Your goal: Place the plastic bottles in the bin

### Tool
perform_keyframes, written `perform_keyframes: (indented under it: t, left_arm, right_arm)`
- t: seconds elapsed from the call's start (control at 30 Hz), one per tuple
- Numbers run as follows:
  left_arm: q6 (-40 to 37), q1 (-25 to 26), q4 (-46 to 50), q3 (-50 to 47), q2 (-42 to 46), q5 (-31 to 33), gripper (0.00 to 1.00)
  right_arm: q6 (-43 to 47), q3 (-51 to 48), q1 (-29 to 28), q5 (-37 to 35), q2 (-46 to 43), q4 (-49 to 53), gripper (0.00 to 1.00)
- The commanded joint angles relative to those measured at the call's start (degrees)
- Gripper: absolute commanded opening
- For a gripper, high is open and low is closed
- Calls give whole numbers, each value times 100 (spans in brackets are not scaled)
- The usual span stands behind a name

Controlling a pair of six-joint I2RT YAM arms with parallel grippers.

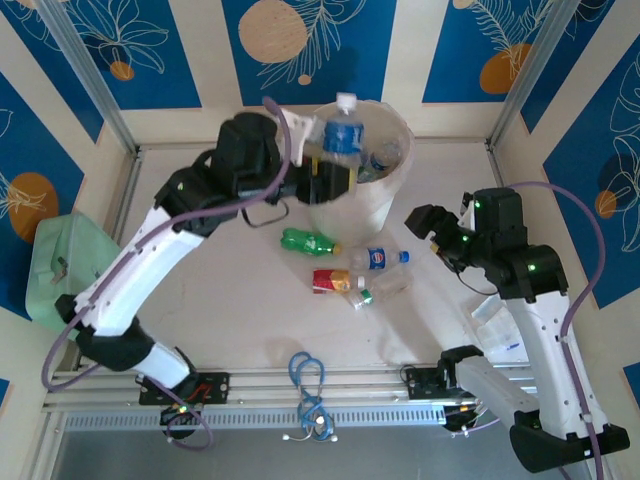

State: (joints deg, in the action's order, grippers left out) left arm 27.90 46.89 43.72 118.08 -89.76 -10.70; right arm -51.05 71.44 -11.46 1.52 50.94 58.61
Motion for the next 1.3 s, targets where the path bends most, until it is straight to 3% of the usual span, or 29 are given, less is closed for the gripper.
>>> perform_keyframes:
  t: [0.0,0.17,0.4,0.6,0.9,1.1,1.27]
  left_arm:
    - [317,-297,468,973,-793,164,58]
    - [514,-561,926,2502,-1976,419,58]
    - [683,-760,999,2667,-2648,493,59]
    - [622,-770,1085,2607,-2718,490,81]
    - [442,-743,844,1520,-1439,894,86]
    - [352,-815,-51,-488,159,1034,100]
    - [783,-1128,-961,-2327,1368,695,100]
  right_arm:
    - [-63,-140,-55,-20,-88,142,85]
    - [-159,-266,-125,-90,-154,125,85]
    - [-151,-330,-137,-143,-171,195,85]
    - [-134,-352,-130,-225,-153,251,85]
    - [-399,-698,-149,-516,250,427,86]
    - [-584,-1056,-301,-518,634,173,86]
    - [-840,-1344,-346,-512,812,-107,88]
